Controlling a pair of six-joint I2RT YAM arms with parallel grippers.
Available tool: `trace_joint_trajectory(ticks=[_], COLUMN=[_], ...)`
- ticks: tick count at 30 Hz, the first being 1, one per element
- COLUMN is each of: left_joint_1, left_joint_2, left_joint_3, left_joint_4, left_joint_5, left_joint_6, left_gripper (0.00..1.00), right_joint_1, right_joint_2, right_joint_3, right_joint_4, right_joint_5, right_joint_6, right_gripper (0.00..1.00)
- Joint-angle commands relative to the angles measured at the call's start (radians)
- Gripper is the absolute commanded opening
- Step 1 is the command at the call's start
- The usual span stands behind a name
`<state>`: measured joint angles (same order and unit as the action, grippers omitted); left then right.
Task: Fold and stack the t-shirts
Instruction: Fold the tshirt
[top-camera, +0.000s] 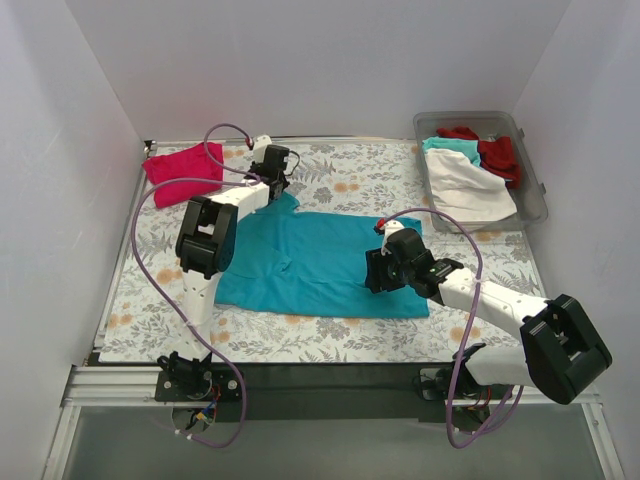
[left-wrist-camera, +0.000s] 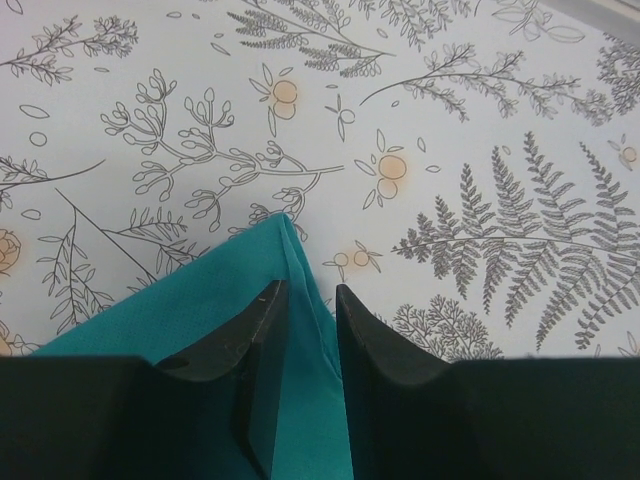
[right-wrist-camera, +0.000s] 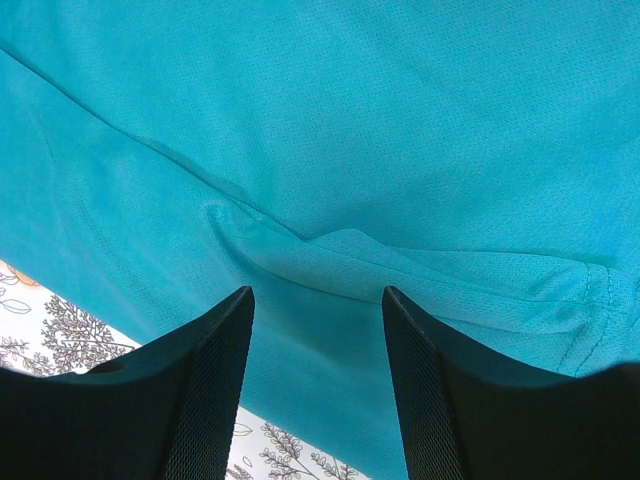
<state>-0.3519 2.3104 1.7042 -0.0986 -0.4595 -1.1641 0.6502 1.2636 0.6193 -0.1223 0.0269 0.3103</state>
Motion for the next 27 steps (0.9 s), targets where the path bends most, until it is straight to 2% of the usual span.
trace_joint_trajectory(ticks=[1,7,9,10,11,17,22,27], left_joint_1=[-0.009,-0.009,-0.009,-0.009,-0.009,-0.009,-0.007,-0.006], left_joint_2=[-0.011,0.006,0.015,0.015,0.014,-0.055,-0.187,-0.311], left_joint_3=[0.011,0.012,0.017,0.015,0.014,-0.046,-0.193,-0.356], left_joint_4=[-0.029,-0.032,-0.035,-0.035,-0.035,-0.023,0.062,0.146], left_joint_5=[-0.018,-0.011,-0.007,-0.007,-0.005,-0.054,-0.088,-0.105], left_joint_6=[0.007,0.018,0.018,0.02,0.018,0.004,0.003,-0.009], left_gripper=[0.26,0.25,0.13,0.02,0.0,0.0,0.0,0.0], right_joint_1=[0.003,0.005,0.005,0.005,0.005,0.0,-0.014,-0.047], right_joint_2=[0.006,0.005,0.005,0.003,0.003,0.014,0.028,0.127], right_joint_3=[0.039,0.039,0.037,0.036,0.037,0.074,0.205,0.341], right_joint_4=[0.029,0.027,0.027,0.029,0.029,0.018,-0.025,-0.033], right_joint_5=[0.015,0.015,0.015,0.018,0.025,0.092,0.217,0.309], right_joint_6=[-0.008,-0.007,-0.005,-0.007,-0.004,-0.017,-0.04,-0.089], right_gripper=[0.5,0.49,0.5,0.5,0.5,0.51,0.52,0.55])
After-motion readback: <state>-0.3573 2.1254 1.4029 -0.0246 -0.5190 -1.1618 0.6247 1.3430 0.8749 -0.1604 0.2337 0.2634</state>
